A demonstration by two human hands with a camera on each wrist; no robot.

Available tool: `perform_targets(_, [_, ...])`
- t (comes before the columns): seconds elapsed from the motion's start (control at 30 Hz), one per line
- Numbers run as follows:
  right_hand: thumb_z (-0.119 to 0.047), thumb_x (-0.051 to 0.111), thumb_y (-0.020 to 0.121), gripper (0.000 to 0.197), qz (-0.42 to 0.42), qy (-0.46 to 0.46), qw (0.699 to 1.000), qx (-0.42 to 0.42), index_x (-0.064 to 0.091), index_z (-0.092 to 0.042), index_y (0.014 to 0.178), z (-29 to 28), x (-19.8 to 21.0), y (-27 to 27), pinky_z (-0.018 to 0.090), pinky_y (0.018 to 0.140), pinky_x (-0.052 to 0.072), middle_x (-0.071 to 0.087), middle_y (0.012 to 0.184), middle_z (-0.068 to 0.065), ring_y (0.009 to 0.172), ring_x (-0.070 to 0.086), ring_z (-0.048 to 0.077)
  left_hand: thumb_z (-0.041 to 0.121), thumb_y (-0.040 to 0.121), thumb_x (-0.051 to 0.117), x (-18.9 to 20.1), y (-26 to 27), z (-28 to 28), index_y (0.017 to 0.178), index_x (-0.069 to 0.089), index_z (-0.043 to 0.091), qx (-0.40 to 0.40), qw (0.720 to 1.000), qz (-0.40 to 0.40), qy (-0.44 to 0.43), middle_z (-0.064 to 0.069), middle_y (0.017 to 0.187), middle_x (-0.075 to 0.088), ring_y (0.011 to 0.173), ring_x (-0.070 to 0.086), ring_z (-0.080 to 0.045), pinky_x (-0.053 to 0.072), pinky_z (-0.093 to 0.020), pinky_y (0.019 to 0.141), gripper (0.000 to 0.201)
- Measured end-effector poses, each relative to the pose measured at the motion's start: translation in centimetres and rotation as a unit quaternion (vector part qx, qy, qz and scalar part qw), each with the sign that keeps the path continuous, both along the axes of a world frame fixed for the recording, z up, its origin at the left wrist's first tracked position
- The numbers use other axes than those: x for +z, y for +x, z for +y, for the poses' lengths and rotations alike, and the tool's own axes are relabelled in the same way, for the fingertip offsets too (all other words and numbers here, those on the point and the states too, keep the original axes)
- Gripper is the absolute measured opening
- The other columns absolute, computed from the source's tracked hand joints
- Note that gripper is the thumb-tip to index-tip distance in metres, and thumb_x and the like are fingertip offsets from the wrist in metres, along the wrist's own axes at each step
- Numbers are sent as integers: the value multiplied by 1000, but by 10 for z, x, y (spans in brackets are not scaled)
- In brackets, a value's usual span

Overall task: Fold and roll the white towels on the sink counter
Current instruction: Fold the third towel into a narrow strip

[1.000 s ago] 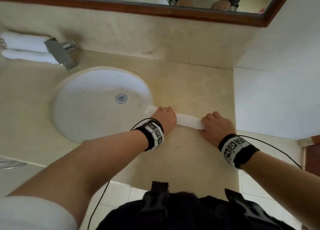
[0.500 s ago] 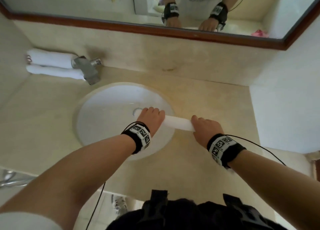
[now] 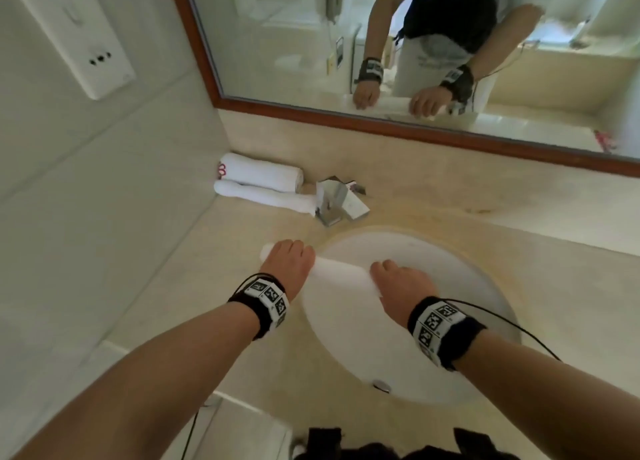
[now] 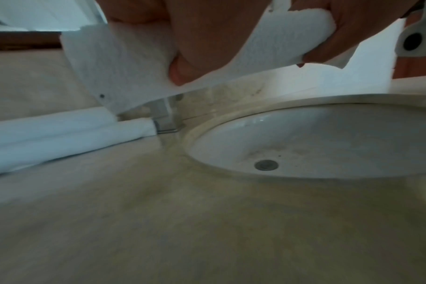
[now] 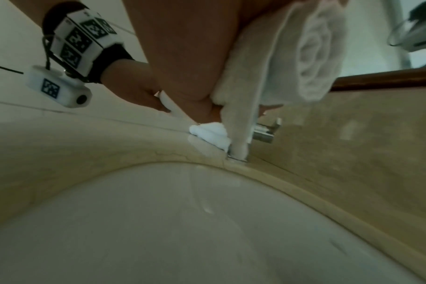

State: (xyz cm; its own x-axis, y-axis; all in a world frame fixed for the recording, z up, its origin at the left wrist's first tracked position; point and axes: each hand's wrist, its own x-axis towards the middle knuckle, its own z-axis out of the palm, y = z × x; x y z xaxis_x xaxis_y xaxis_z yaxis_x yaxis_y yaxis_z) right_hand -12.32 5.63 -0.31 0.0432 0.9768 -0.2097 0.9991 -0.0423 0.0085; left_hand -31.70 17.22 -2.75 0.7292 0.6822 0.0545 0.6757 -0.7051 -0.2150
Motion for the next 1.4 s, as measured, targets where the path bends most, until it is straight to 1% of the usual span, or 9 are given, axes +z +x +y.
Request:
perform_targets(0.17, [-8,49,88,30,-7,63,997,45,45,-13,117,56,6,-39,33,75,49,45,118,6,108,48,25,2,66,44,13,-53,27,70,57,11,84,991,-59,81,-11,73,55,65,53,-28,44,-39,64,16])
perform_targets(0.33, [-5,69,63,24,-64,102,990,78,59,-13,83,99,11,-75,37,64,48,59,80,8,76,54,29,0,56,57,19,-81,74,71,59,14,123,990,-42,52,-10,69,50,60,50,-26,38,-33,54,21])
perform_targets(0.47, [-7,54,82,27,-37,107,992,46,52,-13,109,145,4,-96,35,63,47,54,102,8,88,55,27,-2,54,64,13,-96,132,73,60,14,129,991,-27,23,-11,68,51,60,50,-26,37,-31,51,25])
perform_targets(0.67, [-12,56,85,29,-61,111,990,55,49,-10,113,210,-18,-116,37,61,50,51,101,13,84,54,29,3,57,69,-4,-110,207,86,63,14,123,992,30,-20,-11,81,58,70,56,-28,43,-34,56,32])
perform_targets(0.83, [-8,79,51,45,-78,125,984,96,49,-11,84,258,-40,-122,35,44,40,52,74,12,57,51,29,16,41,86,-30,-113,256,82,69,14,147,986,28,-79,-14,75,59,63,58,-30,46,-30,44,44])
perform_targets(0.97, [-9,80,50,44,-84,138,980,115,51,-11,83,282,-63,-113,34,48,40,53,74,13,59,51,29,20,81,64,-40,-106,274,118,56,12,128,985,36,-105,-18,113,54,101,55,-34,52,-39,70,38])
perform_targets(1.1, [-10,70,55,42,-94,164,974,125,40,-11,85,295,-81,-101,34,52,41,54,74,13,60,52,28,10,46,70,-58,-100,286,66,65,11,154,974,16,-163,-12,64,57,49,55,-28,43,-27,37,21])
perform_targets(1.27, [-10,61,59,36,-75,141,980,121,36,-13,85,297,-102,-98,35,54,42,54,76,12,63,52,28,9,49,63,-64,-96,285,61,61,12,141,984,20,-103,-9,61,55,49,54,-24,30,-18,35,12])
perform_targets(1.4, [-13,49,70,29,-59,76,989,116,40,-12,97,298,-91,-97,38,69,43,53,95,13,82,54,31,5,47,69,-63,-96,283,64,61,9,139,981,1,-134,-12,64,54,53,55,-27,37,-25,36,20])
